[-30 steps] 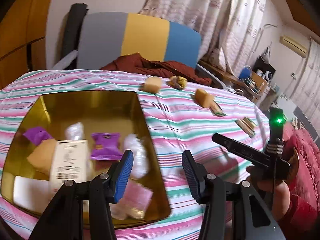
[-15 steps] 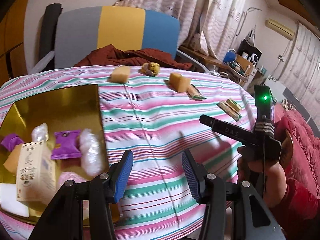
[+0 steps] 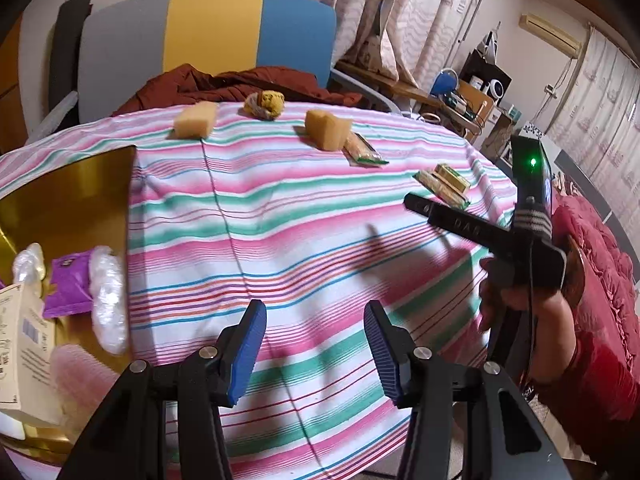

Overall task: Organize objects
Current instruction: 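Move both tools back toward the cracker packs and green tea box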

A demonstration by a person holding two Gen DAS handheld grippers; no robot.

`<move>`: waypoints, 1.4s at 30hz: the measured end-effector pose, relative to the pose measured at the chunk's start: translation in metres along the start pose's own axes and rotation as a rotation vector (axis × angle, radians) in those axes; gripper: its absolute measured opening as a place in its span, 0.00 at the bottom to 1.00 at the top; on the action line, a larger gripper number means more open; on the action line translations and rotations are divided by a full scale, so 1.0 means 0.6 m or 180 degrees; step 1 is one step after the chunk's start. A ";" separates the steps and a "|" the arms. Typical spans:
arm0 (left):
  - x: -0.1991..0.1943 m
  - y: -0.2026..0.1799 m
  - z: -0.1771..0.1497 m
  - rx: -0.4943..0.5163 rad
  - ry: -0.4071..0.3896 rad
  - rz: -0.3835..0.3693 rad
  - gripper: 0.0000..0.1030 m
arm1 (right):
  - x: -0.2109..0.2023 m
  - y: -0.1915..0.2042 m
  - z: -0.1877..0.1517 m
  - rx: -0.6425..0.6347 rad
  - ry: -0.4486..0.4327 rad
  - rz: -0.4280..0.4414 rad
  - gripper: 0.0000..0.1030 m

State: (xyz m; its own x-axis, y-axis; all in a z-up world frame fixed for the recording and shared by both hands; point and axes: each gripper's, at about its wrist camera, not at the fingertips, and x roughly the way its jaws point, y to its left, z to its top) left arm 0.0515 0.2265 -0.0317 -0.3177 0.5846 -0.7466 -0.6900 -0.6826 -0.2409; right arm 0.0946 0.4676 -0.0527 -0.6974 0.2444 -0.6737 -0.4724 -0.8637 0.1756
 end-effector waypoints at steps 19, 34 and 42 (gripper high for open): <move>0.045 -0.042 0.013 0.0175 0.0151 -0.0008 0.50 | 0.073 -0.208 0.095 0.0240 0.0078 -0.0394 0.90; 0.069 -0.057 0.012 0.0184 0.0263 -0.0024 0.50 | 0.023 -0.227 0.130 0.0204 -0.0311 -0.0610 0.89; 0.081 -0.069 0.021 0.0260 0.0306 -0.0011 0.50 | 0.084 -0.267 0.153 -0.0329 0.0124 -0.0639 0.87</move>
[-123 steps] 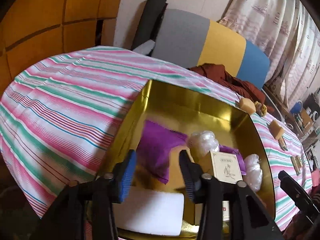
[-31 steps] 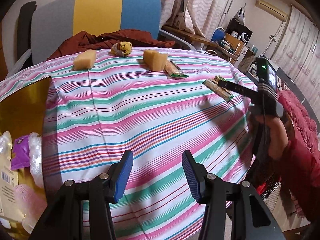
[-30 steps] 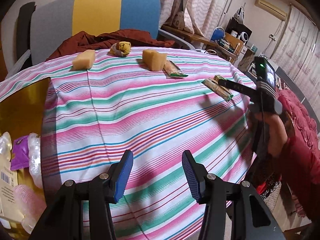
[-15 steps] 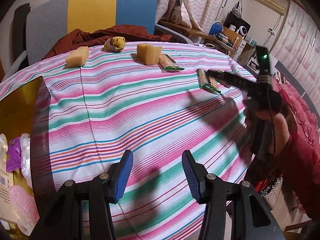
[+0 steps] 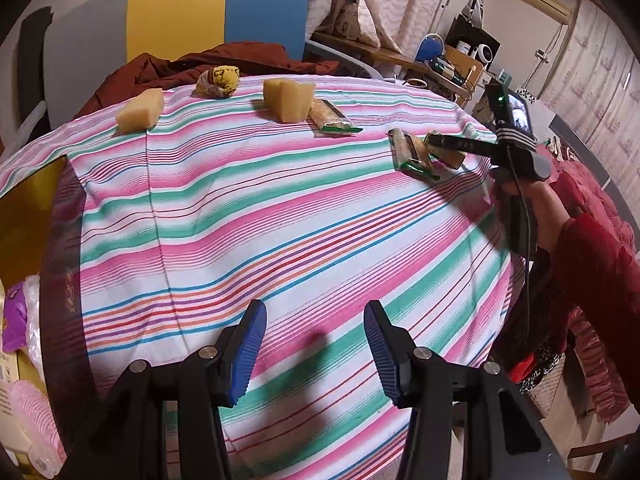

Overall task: Organize objects
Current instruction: 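Move both tools back toward the cracker packs and green tea box, then grasp the green tea box with the right tool while the left tool grasps a cracker pack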

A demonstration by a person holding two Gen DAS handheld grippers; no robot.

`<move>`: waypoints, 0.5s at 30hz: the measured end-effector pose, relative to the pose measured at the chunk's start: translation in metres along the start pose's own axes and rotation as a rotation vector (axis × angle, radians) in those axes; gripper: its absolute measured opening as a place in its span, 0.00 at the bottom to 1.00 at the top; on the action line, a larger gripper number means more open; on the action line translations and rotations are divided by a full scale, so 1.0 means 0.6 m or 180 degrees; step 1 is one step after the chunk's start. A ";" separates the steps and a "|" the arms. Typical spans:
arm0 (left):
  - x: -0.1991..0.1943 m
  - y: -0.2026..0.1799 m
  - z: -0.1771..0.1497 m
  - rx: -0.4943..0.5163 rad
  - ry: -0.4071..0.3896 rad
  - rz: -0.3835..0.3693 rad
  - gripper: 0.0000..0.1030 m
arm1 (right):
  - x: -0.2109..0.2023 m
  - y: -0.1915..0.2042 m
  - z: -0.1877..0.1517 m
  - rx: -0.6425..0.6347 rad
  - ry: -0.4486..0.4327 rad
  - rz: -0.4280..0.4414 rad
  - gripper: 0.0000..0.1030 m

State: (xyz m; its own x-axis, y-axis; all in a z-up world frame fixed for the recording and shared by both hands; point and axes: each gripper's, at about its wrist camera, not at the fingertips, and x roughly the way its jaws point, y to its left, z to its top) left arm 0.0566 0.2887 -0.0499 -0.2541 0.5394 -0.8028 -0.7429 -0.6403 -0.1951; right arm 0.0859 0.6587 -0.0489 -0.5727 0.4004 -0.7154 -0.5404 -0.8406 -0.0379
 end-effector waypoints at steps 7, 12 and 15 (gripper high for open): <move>0.028 -0.042 0.035 0.0236 0.0000 -0.0054 0.50 | 0.026 0.000 -0.015 -0.0044 0.0164 0.0076 0.49; 0.061 -0.080 0.063 0.0385 0.0010 -0.0121 0.50 | 0.020 -0.009 -0.023 0.0072 0.0150 0.0043 0.30; 0.088 -0.100 0.080 0.0408 0.0044 -0.0158 0.50 | 0.019 -0.019 -0.028 0.0199 0.0119 0.0024 0.30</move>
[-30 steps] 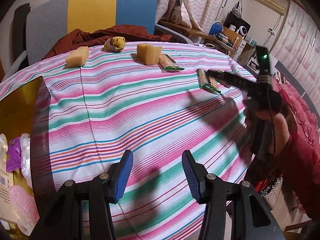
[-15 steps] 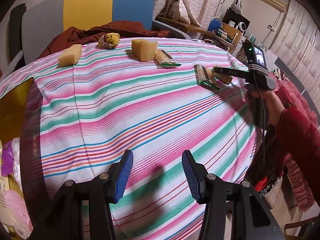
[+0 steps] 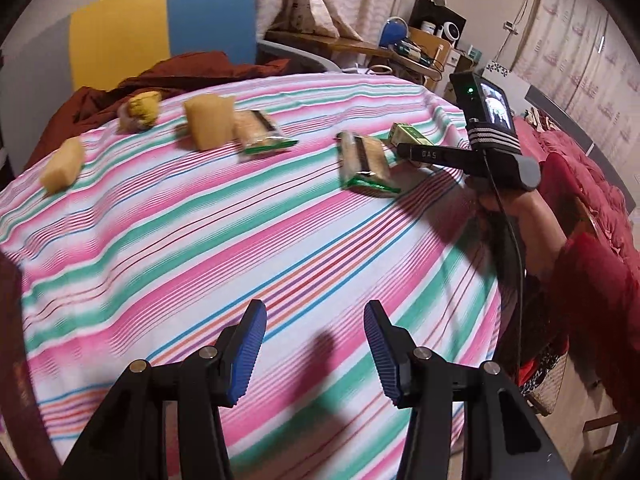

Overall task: Organize objects
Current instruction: 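Grasp the green tea box with the right tool while the left tool grasps a cracker pack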

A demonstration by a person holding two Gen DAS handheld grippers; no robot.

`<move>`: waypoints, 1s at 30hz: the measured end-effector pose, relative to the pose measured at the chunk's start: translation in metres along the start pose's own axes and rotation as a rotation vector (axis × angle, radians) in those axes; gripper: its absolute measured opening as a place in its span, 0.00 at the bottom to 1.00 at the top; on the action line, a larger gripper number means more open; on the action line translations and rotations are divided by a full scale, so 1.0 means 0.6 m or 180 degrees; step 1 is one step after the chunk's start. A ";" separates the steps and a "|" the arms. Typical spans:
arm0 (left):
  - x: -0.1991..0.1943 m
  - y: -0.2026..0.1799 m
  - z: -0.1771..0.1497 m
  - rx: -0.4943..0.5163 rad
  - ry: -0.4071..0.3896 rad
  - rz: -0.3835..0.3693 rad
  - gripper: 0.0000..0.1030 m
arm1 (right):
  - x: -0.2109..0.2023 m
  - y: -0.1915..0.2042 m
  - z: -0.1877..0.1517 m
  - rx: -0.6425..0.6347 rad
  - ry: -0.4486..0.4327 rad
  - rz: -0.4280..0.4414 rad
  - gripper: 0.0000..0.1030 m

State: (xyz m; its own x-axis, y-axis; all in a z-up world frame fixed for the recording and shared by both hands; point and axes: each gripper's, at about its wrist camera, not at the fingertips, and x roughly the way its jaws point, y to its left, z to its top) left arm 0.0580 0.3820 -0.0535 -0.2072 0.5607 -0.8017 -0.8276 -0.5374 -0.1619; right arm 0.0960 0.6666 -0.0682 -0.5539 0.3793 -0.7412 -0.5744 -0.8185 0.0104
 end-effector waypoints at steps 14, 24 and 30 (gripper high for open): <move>0.150 -0.093 0.168 0.0409 -0.0146 0.0022 0.56 | 0.008 -0.023 -0.005 0.0312 -0.0149 -0.0332 0.30; 0.215 -0.107 0.186 0.0696 -0.0089 0.0181 0.56 | 0.016 -0.021 -0.006 0.0324 -0.0182 -0.0432 0.30; 0.222 -0.090 0.184 0.0559 -0.0082 -0.0009 0.56 | 0.017 -0.022 -0.007 0.0328 -0.0193 -0.0434 0.30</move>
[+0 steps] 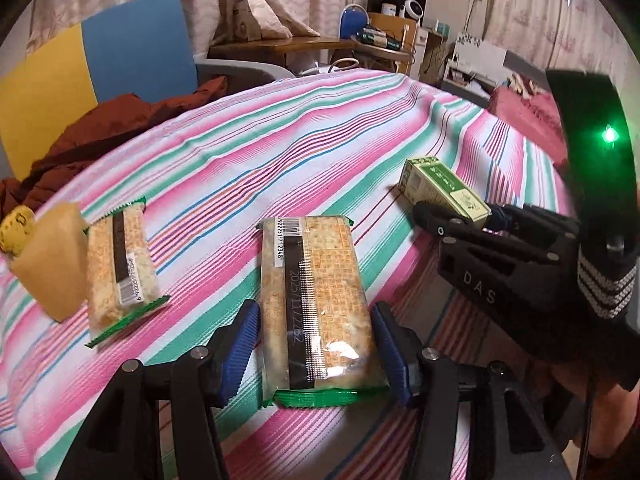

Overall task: Organize objects
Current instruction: 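Grasp the green tea box with the right tool while the left tool grasps a cracker pack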

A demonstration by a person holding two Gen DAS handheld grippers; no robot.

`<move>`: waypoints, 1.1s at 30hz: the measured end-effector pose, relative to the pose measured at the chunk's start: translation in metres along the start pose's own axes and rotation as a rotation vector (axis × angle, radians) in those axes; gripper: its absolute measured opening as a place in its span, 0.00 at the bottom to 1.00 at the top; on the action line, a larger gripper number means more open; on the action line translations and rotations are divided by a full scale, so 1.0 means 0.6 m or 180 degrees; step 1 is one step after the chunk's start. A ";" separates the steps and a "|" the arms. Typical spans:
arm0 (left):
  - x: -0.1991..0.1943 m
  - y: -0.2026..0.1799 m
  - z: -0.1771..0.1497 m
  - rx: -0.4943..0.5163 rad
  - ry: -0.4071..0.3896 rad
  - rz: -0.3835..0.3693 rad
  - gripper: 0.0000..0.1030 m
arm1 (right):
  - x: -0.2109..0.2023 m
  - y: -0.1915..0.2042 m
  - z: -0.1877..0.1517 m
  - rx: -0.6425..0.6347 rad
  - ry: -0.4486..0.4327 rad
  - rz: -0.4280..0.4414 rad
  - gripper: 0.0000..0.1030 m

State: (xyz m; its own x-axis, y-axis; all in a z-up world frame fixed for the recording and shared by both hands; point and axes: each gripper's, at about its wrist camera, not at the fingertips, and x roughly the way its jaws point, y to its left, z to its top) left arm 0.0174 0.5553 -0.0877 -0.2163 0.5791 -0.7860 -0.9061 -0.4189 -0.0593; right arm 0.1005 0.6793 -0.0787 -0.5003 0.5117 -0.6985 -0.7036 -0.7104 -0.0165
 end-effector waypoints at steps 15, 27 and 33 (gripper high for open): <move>-0.011 0.011 -0.008 -0.0118 -0.0154 -0.0063 0.49 | -0.002 0.004 -0.001 -0.0046 -0.0011 -0.0060 0.30; -0.088 0.026 -0.060 -0.0240 -0.0518 0.0079 0.48 | -0.011 0.010 -0.004 -0.0082 -0.0048 -0.0148 0.30; -0.131 0.036 -0.103 -0.0345 -0.0672 0.0175 0.48 | -0.021 0.012 -0.004 -0.0112 -0.0125 -0.0192 0.30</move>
State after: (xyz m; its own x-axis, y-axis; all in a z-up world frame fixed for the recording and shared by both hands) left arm 0.0372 0.4577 -0.0652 -0.3457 0.6819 -0.6446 -0.8490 -0.5199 -0.0947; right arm 0.1030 0.6667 -0.0720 -0.4774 0.5721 -0.6669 -0.7153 -0.6938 -0.0832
